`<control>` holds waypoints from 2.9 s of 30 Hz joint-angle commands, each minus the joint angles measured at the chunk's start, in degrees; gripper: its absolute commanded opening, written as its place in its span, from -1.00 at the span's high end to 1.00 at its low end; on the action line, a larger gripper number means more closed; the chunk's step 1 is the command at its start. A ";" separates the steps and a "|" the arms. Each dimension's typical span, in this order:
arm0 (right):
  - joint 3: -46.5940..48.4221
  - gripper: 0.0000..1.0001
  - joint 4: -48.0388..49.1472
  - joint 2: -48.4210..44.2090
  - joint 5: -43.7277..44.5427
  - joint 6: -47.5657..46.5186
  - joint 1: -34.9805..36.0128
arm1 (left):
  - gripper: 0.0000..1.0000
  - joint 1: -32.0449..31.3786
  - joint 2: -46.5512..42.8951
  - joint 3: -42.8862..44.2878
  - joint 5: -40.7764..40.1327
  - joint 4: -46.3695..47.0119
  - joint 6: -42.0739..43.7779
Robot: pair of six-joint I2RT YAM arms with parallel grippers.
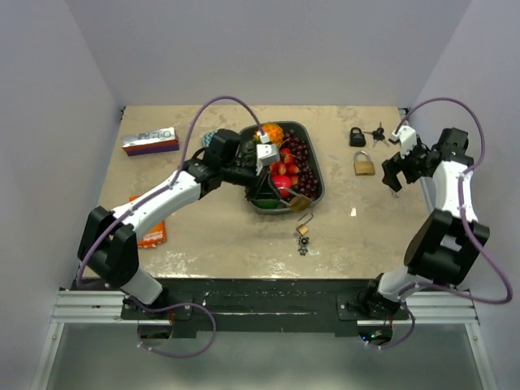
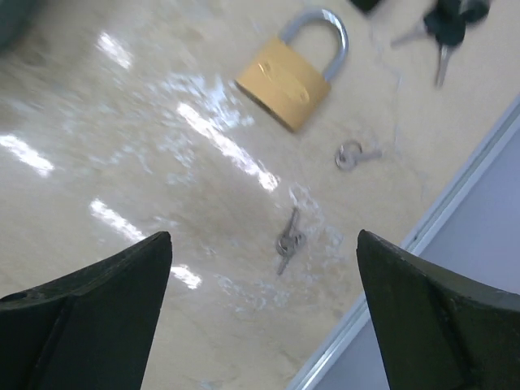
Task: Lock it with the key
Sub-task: Place the key at the center of the board, then place the lock at the center of the board.
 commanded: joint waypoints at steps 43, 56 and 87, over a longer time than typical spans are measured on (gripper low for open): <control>-21.92 -0.13 17.86 -29.41 4.84 14.49 41.27 | 1.00 -3.36 13.55 9.82 7.05 32.41 -42.02; -19.90 1.00 12.33 -30.03 7.39 18.44 39.96 | -0.59 -0.29 11.10 8.42 3.81 32.85 -41.05; -3.20 1.00 7.48 12.33 25.84 42.70 12.97 | -0.99 3.15 -2.71 2.79 -6.40 14.57 -12.40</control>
